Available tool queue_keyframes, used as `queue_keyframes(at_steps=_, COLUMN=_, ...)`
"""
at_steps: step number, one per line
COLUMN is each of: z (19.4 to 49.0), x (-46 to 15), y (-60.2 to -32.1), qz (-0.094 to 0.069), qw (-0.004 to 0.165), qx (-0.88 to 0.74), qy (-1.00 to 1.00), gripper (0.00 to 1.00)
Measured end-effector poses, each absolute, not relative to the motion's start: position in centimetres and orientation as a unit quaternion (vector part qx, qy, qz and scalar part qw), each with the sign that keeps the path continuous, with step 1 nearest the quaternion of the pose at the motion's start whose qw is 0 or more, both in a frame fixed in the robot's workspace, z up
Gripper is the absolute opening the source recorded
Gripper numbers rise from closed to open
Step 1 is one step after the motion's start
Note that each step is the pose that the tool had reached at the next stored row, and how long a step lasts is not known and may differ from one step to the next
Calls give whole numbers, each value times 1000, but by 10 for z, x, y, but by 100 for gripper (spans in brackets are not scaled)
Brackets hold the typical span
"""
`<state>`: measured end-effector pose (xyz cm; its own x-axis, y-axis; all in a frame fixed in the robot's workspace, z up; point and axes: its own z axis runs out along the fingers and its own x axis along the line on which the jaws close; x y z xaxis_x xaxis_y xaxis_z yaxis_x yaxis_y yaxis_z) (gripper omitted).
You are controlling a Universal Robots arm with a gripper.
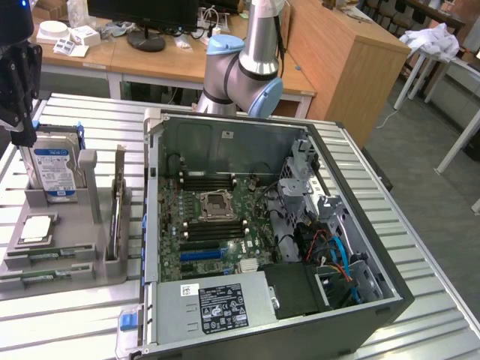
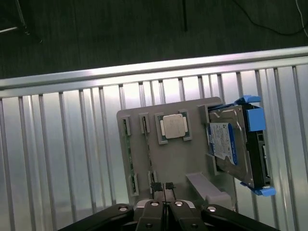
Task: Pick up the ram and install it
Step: 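Pick up the ram and move it above insertion slot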
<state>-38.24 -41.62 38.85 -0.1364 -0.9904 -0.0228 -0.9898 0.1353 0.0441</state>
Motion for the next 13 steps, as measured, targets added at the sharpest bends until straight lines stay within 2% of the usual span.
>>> queue_keyframes(at_steps=13, z=388, x=-382, y=-416, qz=-24, qw=6, qx=666, qy=-746, gripper=11)
